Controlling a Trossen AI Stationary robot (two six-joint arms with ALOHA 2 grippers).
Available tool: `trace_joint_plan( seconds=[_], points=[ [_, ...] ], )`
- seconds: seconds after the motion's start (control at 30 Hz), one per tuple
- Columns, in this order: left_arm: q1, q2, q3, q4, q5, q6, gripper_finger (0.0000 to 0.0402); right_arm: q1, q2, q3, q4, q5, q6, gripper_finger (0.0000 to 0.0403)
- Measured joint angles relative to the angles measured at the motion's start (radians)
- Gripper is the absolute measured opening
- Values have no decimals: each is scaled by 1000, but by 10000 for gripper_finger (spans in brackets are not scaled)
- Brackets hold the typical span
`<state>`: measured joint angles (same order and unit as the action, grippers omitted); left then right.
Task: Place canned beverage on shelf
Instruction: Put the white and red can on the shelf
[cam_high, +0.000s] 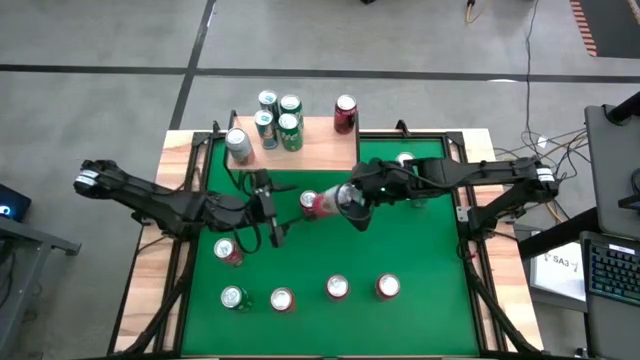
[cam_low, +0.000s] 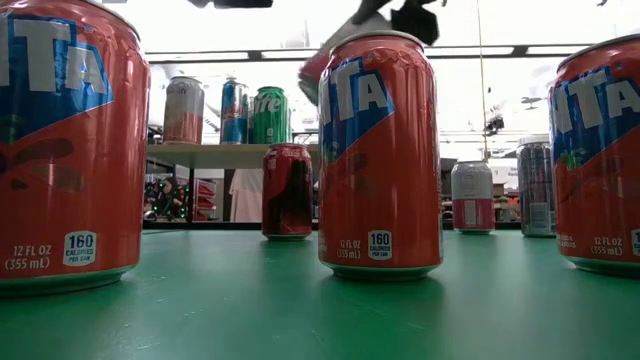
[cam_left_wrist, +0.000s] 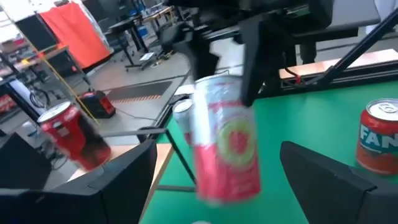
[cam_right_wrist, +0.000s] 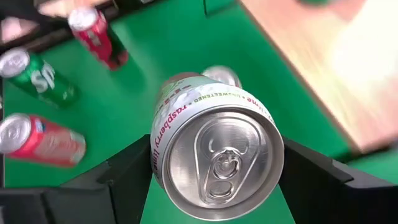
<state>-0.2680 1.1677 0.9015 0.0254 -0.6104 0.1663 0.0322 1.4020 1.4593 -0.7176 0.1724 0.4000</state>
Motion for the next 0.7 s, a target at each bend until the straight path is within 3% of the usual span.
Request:
trace_joint_plan(
  seconds=[0.53, 0.7],
  points=[
    [16, 180, 34, 61, -67, 53, 326, -2, 41, 0, 177, 15, -130, 281],
    [18, 213, 35, 53, -179, 43, 326, 0, 41, 0, 203, 14, -136, 281]
  ],
)
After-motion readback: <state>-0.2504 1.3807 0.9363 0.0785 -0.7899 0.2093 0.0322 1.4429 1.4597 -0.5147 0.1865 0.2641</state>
